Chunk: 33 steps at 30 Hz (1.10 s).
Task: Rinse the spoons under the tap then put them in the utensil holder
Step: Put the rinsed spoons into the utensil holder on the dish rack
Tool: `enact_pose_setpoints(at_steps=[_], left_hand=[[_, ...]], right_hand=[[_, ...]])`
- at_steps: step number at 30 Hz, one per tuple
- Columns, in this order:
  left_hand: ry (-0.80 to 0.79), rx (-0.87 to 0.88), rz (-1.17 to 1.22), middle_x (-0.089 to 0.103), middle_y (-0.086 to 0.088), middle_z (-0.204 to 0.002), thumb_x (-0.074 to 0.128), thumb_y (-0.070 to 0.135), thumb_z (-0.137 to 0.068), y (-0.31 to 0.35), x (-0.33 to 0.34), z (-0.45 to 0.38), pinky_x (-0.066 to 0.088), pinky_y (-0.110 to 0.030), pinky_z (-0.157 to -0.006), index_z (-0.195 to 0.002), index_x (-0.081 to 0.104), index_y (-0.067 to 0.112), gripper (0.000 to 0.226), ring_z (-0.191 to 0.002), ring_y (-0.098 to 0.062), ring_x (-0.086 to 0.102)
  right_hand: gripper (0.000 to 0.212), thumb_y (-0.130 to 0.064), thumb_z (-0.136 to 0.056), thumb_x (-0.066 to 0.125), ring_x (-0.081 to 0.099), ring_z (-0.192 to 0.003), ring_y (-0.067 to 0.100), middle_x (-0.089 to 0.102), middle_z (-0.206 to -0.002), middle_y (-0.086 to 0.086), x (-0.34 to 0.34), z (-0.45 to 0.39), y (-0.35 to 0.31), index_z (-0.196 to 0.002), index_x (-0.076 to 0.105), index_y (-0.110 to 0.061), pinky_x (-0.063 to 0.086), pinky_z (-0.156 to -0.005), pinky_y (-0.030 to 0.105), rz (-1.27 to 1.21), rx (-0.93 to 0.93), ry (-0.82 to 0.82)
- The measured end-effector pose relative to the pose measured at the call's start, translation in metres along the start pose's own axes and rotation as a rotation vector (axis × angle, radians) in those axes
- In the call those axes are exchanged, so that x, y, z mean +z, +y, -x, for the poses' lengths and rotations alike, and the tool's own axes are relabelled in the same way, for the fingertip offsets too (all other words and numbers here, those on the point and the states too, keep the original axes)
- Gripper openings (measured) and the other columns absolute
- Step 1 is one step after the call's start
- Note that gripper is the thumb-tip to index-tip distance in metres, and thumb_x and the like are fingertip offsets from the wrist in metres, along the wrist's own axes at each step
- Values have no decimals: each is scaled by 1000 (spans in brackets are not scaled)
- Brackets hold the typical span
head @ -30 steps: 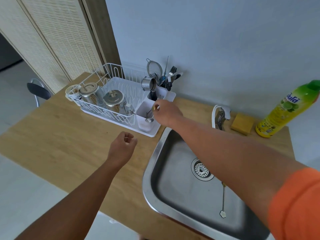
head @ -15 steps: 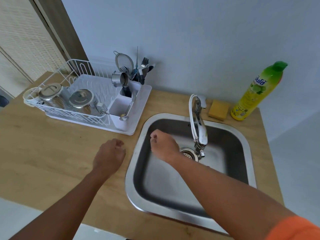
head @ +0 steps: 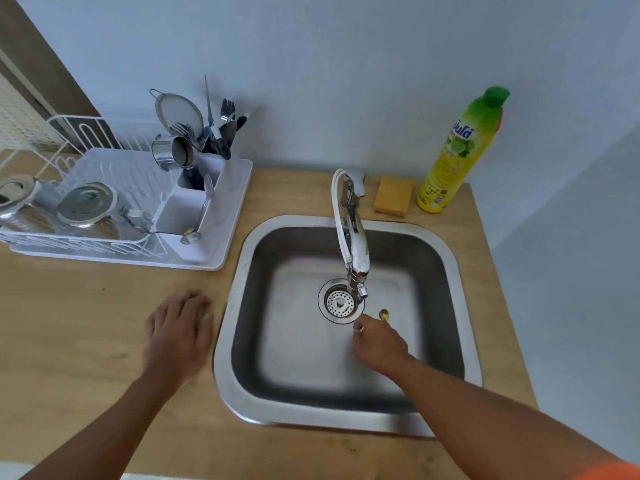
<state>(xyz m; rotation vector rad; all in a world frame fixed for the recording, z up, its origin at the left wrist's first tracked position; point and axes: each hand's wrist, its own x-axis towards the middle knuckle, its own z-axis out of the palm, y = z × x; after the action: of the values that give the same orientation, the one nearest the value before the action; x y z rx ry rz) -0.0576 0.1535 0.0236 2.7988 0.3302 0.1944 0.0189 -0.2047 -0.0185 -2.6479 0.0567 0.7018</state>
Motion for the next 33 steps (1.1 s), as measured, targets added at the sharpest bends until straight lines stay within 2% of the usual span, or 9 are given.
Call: enact_pose_setpoints(at_steps=[3, 7, 13, 22, 24, 28, 33], left_hand=[[-29, 51, -15, 54, -18, -154, 35, 41, -100, 3, -3, -2, 35, -60, -115, -144, 61, 6, 62, -144, -41, 46], [-65, 72, -27, 42, -16, -164, 27, 42, -101, 6, -6, -3, 26, -56, -124, -154, 50, 5, 69, -154, -36, 36], [-90, 73, -27, 35, -12, -168, 23, 45, -100, 4, -5, -3, 20, -53, -127, -158, 42, 7, 72, -157, -33, 28], [-106, 67, -35, 30, -6, -170, 22, 46, -102, -4, 1, -4, 16, -51, -129, -161, 37, 11, 70, -160, -27, 22], [-101, 69, -36, 30, -6, -170, 23, 46, -103, -7, 3, -4, 15, -50, -129, -161, 37, 12, 69, -160, -27, 21], [-110, 71, -42, 26, -4, -171, 22, 46, -104, -10, 6, -5, 13, -49, -130, -163, 33, 16, 67, -161, -23, 16], [-102, 67, -40, 27, -4, -171, 24, 45, -104, -10, 7, -4, 13, -50, -130, -162, 35, 13, 67, -161, -24, 17]], right_hand=[[18, -35, -99, 44, 66, -102, 29, 69, -115, 4, -6, -5, 15, -104, 60, -29, 47, -77, 33, 22, 39, 3], [22, -32, -96, 46, 66, -106, 31, 69, -120, 7, -22, -15, 25, -110, 63, -28, 53, -87, 35, 30, 69, 10], [21, -30, -96, 47, 66, -100, 29, 70, -116, 6, -44, -32, 25, -108, 64, -25, 46, -73, 31, 37, 62, 57], [26, -26, -95, 47, 65, -107, 32, 67, -123, 10, -38, -32, 31, -114, 63, -18, 47, -78, 32, 65, 159, 10], [27, -25, -94, 47, 64, -100, 31, 66, -122, 11, -32, -28, 36, -114, 61, -16, 47, -76, 32, 66, 187, -12], [11, -28, -96, 51, 53, -82, 23, 65, -115, 9, -17, -23, 44, -100, 54, -18, 44, -68, 30, 66, 264, -29], [18, -33, -99, 57, 52, -83, 24, 66, -114, 10, -5, -20, 50, -91, 51, -18, 44, -70, 30, 52, 310, -16]])
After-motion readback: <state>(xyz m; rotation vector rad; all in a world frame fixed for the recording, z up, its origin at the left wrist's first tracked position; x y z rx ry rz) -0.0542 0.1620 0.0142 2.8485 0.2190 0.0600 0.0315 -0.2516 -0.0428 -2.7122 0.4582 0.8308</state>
